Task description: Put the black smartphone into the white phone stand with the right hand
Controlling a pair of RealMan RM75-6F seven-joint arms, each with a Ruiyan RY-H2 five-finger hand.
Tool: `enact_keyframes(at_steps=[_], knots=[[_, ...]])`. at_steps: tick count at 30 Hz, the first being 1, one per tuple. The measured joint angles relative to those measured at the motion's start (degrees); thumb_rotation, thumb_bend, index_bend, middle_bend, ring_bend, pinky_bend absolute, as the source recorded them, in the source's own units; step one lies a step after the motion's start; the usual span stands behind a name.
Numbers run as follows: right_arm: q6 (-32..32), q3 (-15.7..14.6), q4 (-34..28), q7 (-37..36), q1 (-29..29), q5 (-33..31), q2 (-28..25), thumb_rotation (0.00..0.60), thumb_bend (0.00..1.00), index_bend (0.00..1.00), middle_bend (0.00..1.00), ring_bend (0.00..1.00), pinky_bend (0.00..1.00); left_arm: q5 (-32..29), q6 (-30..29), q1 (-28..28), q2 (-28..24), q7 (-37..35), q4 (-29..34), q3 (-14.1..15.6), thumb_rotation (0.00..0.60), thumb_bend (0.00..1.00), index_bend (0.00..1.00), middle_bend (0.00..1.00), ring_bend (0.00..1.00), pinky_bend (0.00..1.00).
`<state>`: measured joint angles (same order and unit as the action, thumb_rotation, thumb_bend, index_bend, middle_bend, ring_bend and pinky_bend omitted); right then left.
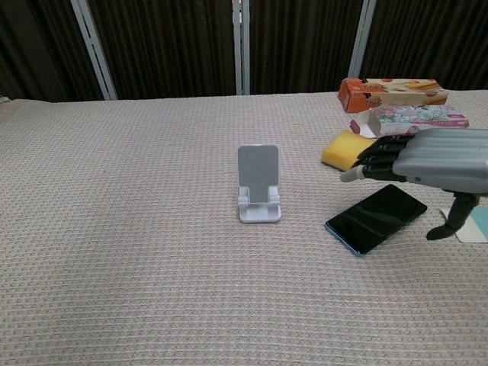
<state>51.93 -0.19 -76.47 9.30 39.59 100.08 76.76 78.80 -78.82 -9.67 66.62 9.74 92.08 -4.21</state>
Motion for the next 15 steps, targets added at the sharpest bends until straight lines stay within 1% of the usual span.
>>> enact_keyframes(at_steps=[7,11,15], knots=[[-4.22,-0.39,6.57,0.25,3.94,0.35,5.59,0.600,0.00,0.08,0.13,0.04,0.11,-2.42,1.42,-0.64,1.41,1.63,-1.86,-0.58,0.600,0.00,0.00,0.00,0.00,0.00],[-5.19,-1.66,8.60,-0.64,5.22,0.67,6.79,0.600,0.00,0.09,0.14,0.05,0.12,-2.86,1.60,-0.72,1.72,2.08,-2.15,-0.62,0.600,0.00,0.00,0.00,0.00,0.00],[-4.83,-2.34,10.12,-1.40,5.49,0.79,7.58,0.600,0.00,0.11,0.16,0.07,0.13,-2.94,1.62,-0.78,1.87,2.31,-2.22,-0.58,0.600,0.00,0.00,0.00,0.00,0.00]])
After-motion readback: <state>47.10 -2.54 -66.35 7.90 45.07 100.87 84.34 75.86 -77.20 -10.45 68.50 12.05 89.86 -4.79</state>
